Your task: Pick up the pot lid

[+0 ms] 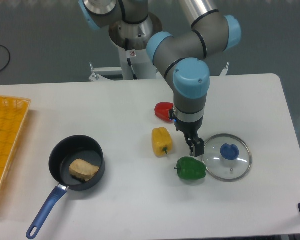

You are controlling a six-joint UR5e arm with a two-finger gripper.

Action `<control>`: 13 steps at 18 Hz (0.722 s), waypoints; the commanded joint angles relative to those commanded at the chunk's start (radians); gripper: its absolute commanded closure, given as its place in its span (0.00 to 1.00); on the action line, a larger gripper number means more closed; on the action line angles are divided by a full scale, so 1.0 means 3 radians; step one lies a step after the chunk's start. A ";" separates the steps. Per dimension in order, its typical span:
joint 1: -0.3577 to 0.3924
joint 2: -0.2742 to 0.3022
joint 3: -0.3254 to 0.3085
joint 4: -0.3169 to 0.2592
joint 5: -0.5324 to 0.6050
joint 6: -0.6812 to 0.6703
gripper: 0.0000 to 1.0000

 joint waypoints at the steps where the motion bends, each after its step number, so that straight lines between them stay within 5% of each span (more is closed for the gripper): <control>1: 0.0005 0.0005 0.0000 0.0000 0.0000 0.0005 0.00; 13: 0.0087 -0.0041 0.0072 0.0046 0.0000 0.0092 0.00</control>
